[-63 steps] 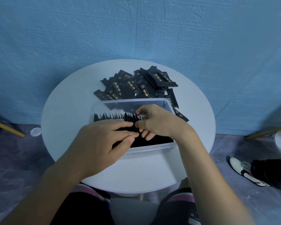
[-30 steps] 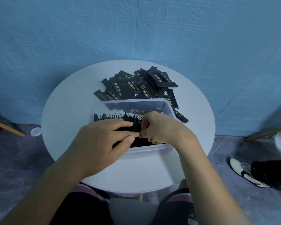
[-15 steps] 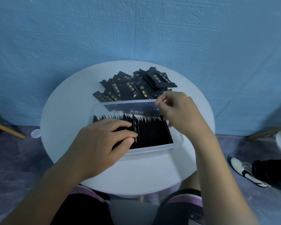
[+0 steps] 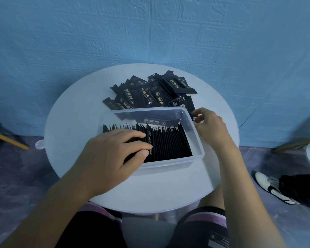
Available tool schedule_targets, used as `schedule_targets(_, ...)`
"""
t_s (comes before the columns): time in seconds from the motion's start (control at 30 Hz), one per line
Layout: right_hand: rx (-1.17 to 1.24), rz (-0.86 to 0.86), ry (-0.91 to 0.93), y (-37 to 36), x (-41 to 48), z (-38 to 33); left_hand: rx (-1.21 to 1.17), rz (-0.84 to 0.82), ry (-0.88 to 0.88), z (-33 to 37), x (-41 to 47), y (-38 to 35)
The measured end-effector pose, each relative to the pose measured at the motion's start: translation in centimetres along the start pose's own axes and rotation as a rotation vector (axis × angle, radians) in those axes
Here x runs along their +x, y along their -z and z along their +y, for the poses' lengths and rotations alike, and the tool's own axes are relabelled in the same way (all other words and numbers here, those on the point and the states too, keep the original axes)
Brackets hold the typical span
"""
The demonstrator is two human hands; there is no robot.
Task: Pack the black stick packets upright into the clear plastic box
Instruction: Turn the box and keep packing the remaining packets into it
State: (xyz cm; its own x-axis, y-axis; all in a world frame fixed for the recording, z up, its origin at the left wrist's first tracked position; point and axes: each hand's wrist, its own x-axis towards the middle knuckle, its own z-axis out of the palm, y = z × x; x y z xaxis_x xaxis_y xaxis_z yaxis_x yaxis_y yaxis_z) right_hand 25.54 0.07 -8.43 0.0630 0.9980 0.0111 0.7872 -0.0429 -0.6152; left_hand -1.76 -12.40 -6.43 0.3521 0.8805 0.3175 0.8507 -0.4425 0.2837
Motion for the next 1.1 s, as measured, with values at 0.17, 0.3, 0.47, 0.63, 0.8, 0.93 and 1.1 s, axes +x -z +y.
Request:
schedule_targets(0.17,0.144,-0.052,-0.011,0.6,0.3,0.3,0.0,-0.006,0.007,0.0,0.0,0.0)
schedule_targets(0.3,0.229,-0.037,-0.037,1.4,-0.3,1.3,0.002,-0.004,0.007,0.0,0.0,0.1)
schedule_targets(0.47,0.054,0.096,-0.073,1.4,-0.7,1.9,0.008,-0.005,0.005,0.0,0.0,0.0)
schedule_targets(0.63,0.005,0.126,-0.055,0.5,0.3,1.0,0.001,0.002,0.004,0.0,0.0,0.0)
schedule_targets(0.8,-0.07,0.114,-0.02,-0.2,1.1,0.0,-0.008,0.006,-0.004,-0.1,0.0,-0.1)
schedule_targets(0.93,-0.116,0.092,-0.006,-0.8,1.2,-0.4,-0.006,0.007,-0.01,-0.1,0.0,-0.1)
schedule_targets(1.1,-0.126,0.064,-0.012,-0.5,1.1,0.1,-0.009,0.011,-0.009,-0.2,0.1,-0.1)
